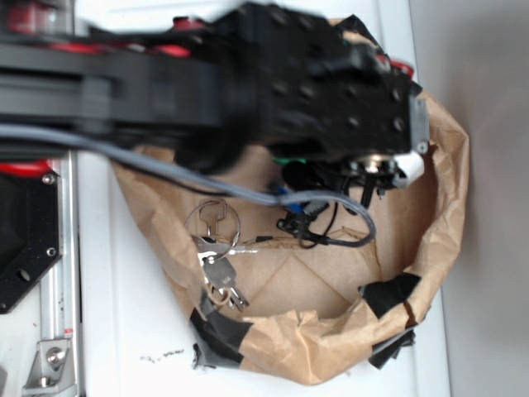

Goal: Grab the green block.

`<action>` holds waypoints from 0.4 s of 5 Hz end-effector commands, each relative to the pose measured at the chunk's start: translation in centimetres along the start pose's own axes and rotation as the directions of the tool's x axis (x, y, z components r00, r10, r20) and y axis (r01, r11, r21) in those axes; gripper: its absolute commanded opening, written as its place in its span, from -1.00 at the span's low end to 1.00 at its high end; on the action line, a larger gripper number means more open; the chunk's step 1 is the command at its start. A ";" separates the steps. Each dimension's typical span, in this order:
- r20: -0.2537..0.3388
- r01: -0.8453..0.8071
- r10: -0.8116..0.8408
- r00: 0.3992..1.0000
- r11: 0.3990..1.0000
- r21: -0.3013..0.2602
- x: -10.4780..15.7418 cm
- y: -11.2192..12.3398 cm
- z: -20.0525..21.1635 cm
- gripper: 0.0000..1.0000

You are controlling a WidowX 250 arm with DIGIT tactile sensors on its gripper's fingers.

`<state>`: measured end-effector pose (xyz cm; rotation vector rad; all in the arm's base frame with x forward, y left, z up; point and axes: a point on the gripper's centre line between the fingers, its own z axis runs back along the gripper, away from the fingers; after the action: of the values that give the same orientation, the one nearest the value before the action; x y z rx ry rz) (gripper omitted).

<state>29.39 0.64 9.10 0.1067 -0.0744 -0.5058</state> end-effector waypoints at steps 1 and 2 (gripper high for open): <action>0.206 -0.358 0.350 0.914 0.934 0.003 -0.8 -0.6 8.9 -1.00; 0.190 -0.405 0.400 0.897 0.914 -0.009 -1.1 -1.4 9.0 -1.00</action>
<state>27.31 0.11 16.73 0.0738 -0.2355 -0.0767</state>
